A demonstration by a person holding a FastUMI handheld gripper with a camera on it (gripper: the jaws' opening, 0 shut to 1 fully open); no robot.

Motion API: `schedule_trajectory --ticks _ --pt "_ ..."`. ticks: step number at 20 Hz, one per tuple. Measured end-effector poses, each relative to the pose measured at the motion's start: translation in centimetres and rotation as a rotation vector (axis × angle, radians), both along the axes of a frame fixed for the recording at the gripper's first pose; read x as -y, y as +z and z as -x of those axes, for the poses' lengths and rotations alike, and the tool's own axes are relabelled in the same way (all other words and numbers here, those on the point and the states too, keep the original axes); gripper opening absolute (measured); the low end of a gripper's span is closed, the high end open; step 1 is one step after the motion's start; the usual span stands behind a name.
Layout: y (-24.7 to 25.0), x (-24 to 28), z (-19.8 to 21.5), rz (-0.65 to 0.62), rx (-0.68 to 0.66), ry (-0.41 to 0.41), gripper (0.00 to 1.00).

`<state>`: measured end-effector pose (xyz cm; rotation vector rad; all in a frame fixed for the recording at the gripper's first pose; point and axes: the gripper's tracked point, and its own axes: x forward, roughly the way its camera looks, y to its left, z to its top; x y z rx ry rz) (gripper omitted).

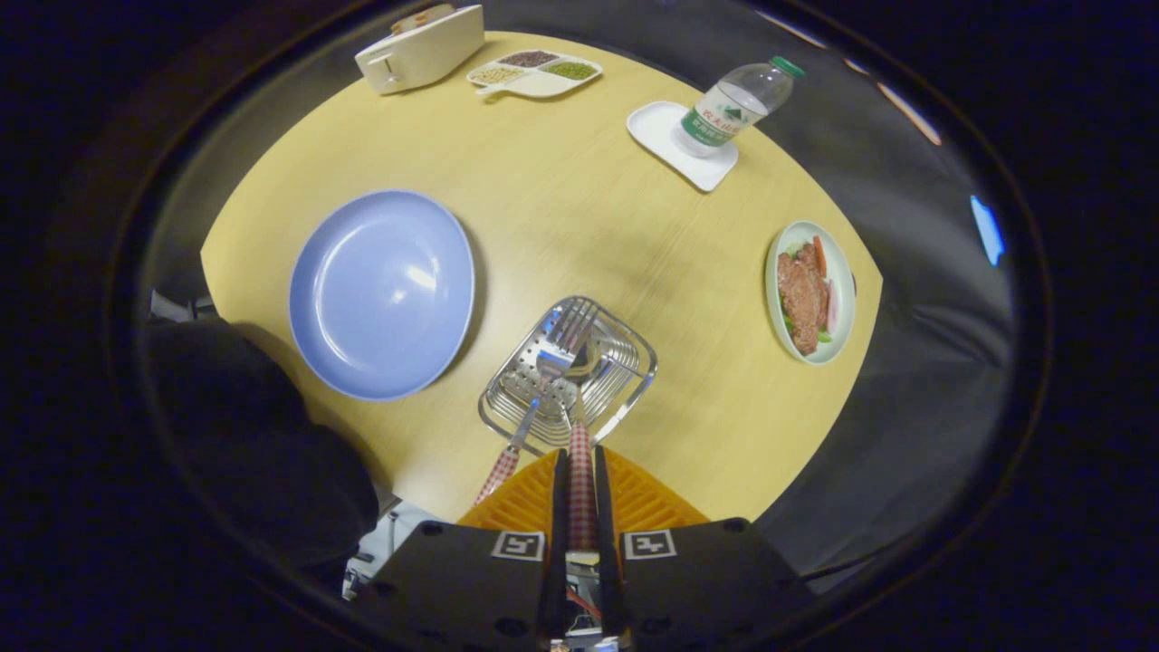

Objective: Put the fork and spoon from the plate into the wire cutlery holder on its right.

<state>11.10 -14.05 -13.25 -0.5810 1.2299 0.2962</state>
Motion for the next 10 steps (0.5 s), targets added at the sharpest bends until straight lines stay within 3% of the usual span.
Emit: schedule_trajectory --ticks 9,10 --pt "5.3 -0.2 -1.6 -0.239 0.252 -0.223 0.97" --pt "6.3 -0.4 -1.8 -0.285 0.305 -0.245 0.99"
